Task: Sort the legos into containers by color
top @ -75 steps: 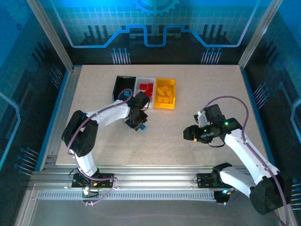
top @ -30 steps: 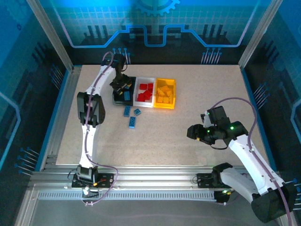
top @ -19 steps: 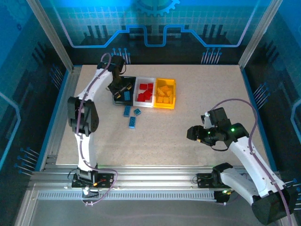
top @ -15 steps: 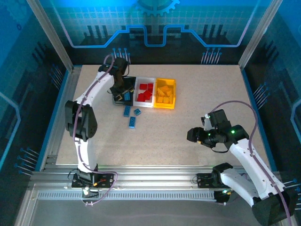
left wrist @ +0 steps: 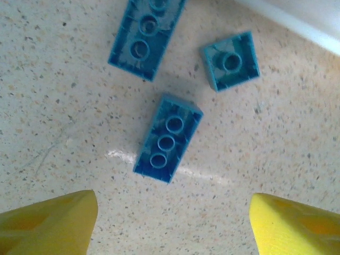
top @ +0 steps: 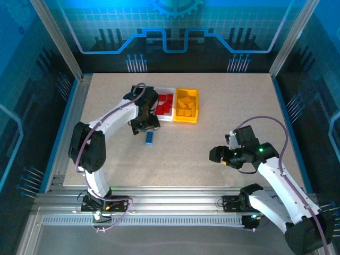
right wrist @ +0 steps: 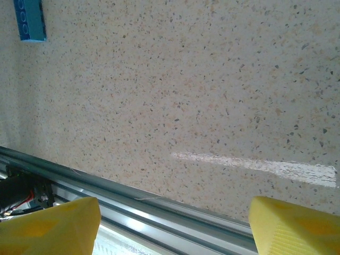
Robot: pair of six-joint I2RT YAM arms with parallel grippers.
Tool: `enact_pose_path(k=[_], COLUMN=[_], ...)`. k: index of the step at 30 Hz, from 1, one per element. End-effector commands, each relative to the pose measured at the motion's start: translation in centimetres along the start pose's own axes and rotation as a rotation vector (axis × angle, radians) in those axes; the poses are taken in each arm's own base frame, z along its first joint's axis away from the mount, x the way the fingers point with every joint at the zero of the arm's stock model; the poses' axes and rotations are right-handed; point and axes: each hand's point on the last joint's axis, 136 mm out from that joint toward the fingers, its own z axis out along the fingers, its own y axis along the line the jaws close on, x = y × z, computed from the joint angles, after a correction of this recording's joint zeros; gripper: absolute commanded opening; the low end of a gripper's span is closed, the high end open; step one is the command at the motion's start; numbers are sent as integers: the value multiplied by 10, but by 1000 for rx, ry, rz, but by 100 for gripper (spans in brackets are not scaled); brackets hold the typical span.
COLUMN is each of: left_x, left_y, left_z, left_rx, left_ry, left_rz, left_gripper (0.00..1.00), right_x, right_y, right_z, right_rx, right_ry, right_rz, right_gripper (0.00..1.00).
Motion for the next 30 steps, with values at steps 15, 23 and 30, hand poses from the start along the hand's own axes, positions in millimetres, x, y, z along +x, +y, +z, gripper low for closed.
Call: enact_pose_path(k=[15, 23, 30], left_x=[21, 7, -1], left_y=[14, 12, 9], left_z=[36, 60, 77], left_rx=[-116, -144, -146], left_ry=[-3, 1, 19], left_rz=[157, 206, 246], left_gripper=[78, 76, 72], right_x=[5, 7, 1], right_y=[11, 11, 20], right_z=[6, 0, -6], right_rx=[-41, -32, -26], right_ry=[64, 61, 72], right_rz=[-17, 4, 11], right_gripper=[73, 68, 66])
